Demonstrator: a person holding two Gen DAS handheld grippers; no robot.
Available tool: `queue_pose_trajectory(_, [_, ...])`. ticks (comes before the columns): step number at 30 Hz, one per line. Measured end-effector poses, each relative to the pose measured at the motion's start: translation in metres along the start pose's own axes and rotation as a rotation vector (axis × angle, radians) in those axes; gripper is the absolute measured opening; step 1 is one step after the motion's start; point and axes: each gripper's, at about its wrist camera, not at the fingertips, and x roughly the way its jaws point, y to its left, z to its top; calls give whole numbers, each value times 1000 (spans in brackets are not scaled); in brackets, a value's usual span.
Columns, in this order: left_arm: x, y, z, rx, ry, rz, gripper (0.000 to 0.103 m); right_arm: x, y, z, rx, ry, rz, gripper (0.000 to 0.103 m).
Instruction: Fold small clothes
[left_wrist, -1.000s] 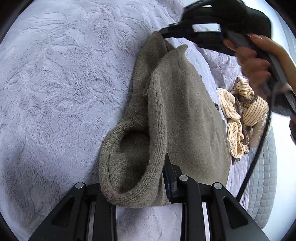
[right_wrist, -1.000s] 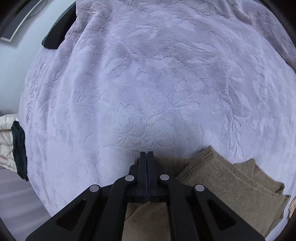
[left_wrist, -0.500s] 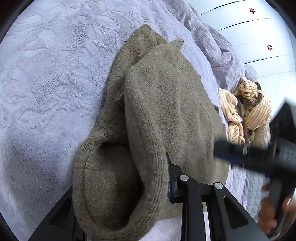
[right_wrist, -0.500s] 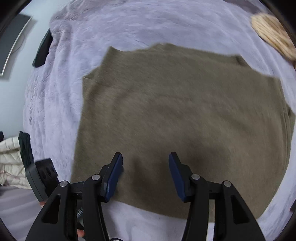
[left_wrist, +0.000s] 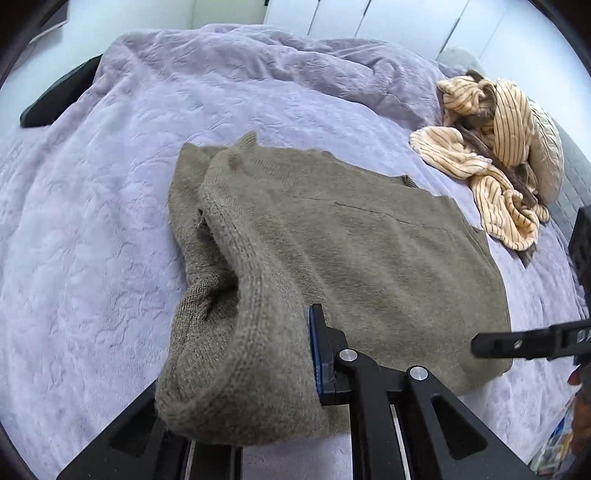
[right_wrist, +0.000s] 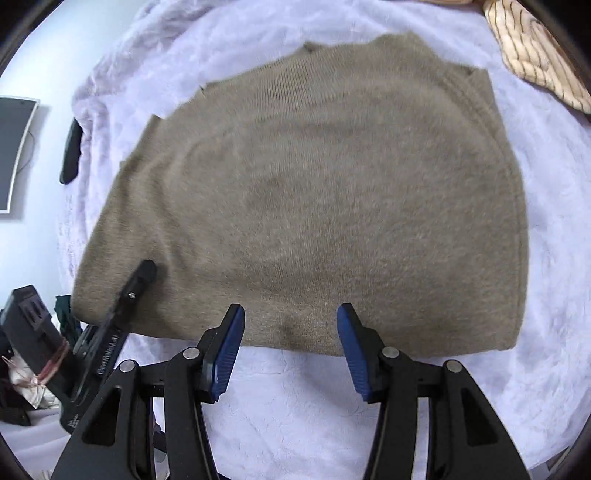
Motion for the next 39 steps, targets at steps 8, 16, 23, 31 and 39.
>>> queue_pose_trajectory(8, [8, 2, 14, -69, 31, -63, 14, -3, -25, -9, 11, -31, 85, 59])
queue_pose_trajectory(16, [11, 12, 7, -143, 44, -64, 14, 78, -4, -13, -61, 60, 120, 22])
queue_pose_trajectory(23, [-8, -53, 23, 25, -45, -91, 14, 87, -42, -21, 78, 23, 285, 7])
queue_pose_trajectory(31, [8, -159, 29, 246, -9, -186, 14, 79, -71, -35, 141, -4, 407, 6])
queue_pose_trajectory(39, [53, -165, -2, 229, 139, -168, 14, 40, -127, -53, 239, -59, 463, 11])
